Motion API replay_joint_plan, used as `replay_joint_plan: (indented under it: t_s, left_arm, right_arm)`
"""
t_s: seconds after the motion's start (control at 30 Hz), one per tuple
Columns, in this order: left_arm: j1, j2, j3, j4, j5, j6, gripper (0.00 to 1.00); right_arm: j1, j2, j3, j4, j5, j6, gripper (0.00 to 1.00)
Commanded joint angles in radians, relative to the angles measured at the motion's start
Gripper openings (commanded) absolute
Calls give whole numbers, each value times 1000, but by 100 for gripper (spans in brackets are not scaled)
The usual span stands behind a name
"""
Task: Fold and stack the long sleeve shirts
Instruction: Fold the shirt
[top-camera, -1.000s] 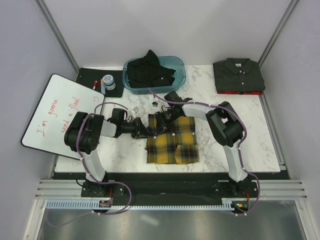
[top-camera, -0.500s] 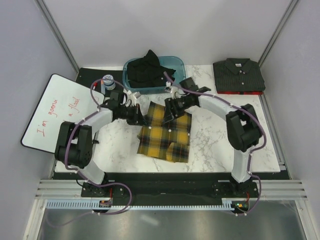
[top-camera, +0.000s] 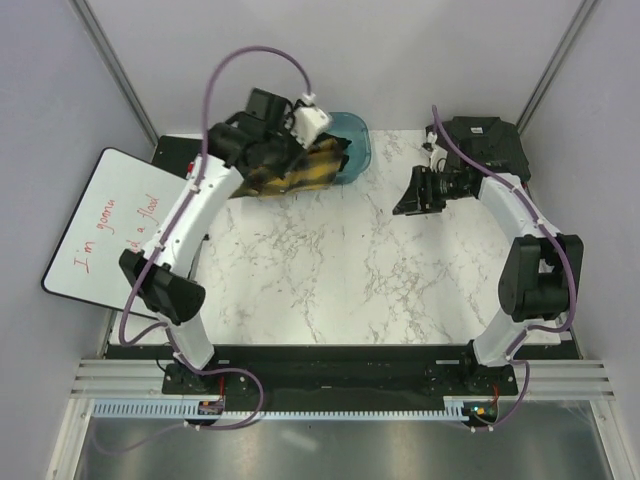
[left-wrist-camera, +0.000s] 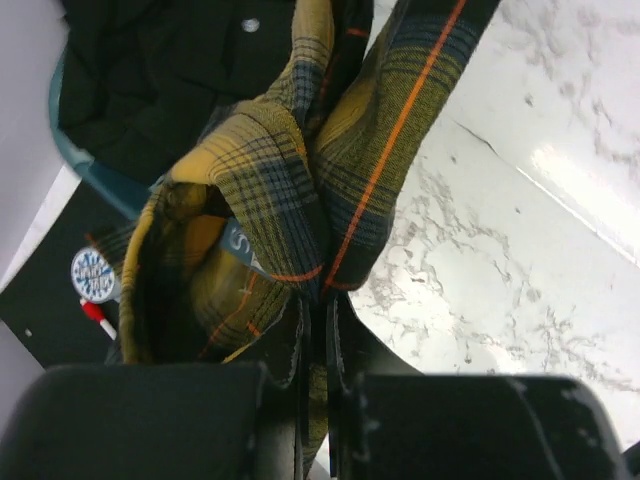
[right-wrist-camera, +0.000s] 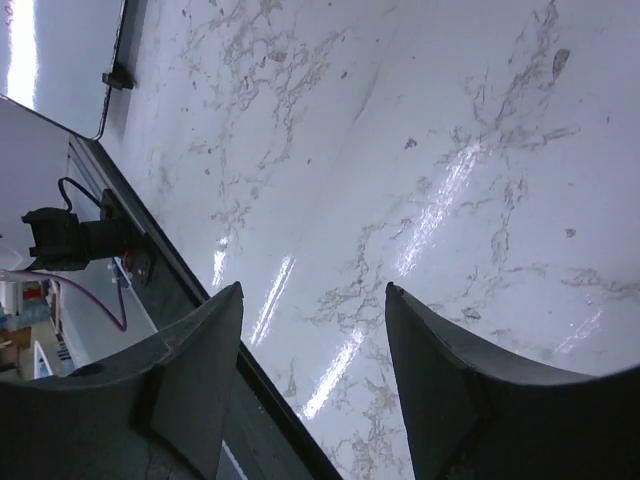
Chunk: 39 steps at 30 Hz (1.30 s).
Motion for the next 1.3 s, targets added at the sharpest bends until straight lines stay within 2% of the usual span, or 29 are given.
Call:
replay_joint_plan:
  t_s: [0.0, 0.13, 0.17, 0.27, 0.4, 0.43, 0.5, 0.6, 0.63, 0.7, 0.73, 0.8, 0.83, 0.93, 0.97, 1.0, 1.07, 1.13, 1.27]
  left_arm:
    - [-193, 70, -156, -115, -231, 110, 2]
    - [-254, 100, -406, -47, -114, -66, 2]
    - [-268, 94, -527, -23, -59, -116, 2]
    - [-328, 58, -675, 46, 52, -184, 2]
    - [-398, 46, -698, 105, 208, -258, 2]
    - [-411, 61, -676, 108, 241, -269, 5]
    - [-446, 71, -649, 125, 259, -286, 17]
    - [-461, 51, -593, 114, 285, -261, 42]
    - [-461, 38, -559, 103, 293, -253, 64]
    - [-461, 5, -499, 36, 311, -244, 66]
    - [-458, -4, -420, 5, 362, -227, 67]
    - [-451, -60, -364, -15, 358, -224, 68]
    - [-438, -78, -361, -18, 335, -217, 69]
    - [-301, -112, -407, -13, 330, -191, 68]
    - [-186, -112, -422, -13, 344, -189, 67]
    - [-131, -107, -453, 0, 382, -184, 65]
    - [-22, -92, -476, 13, 355, -128, 63]
    - [22, -72, -516, 43, 335, -48, 62]
    - [65, -28, -583, 94, 270, 0, 60]
  right_arm:
    - [-78, 1, -50, -62, -110, -40, 66]
    - [-131, 13, -101, -114, -150, -101, 66]
    - [-137, 13, -116, -145, -149, -120, 66]
    - [-146, 12, -139, -189, -136, -192, 66]
    - [-146, 36, -158, -199, -126, -197, 66]
    - [-146, 38, -171, -199, -133, -194, 66]
    - [-146, 44, -184, -199, -147, -186, 66]
    - [-146, 35, -201, -203, -126, -190, 66]
    - [-146, 30, -208, -205, -118, -190, 66]
    - [-146, 18, -217, -207, -104, -180, 67]
    - [-145, 15, -228, -207, -96, -172, 67]
    - [-134, 16, -256, -200, -90, -145, 67]
    - [-125, 18, -268, -191, -87, -134, 66]
    - [-57, 30, -315, -161, -66, -108, 65]
    - [-12, 39, -326, -154, -73, -100, 65]
    - [12, 44, -343, -147, -75, -92, 65]
    - [80, 62, -352, -135, -78, -80, 66]
    - [121, 74, -360, -112, -69, -62, 68]
    - [194, 139, -346, -87, -52, -43, 67]
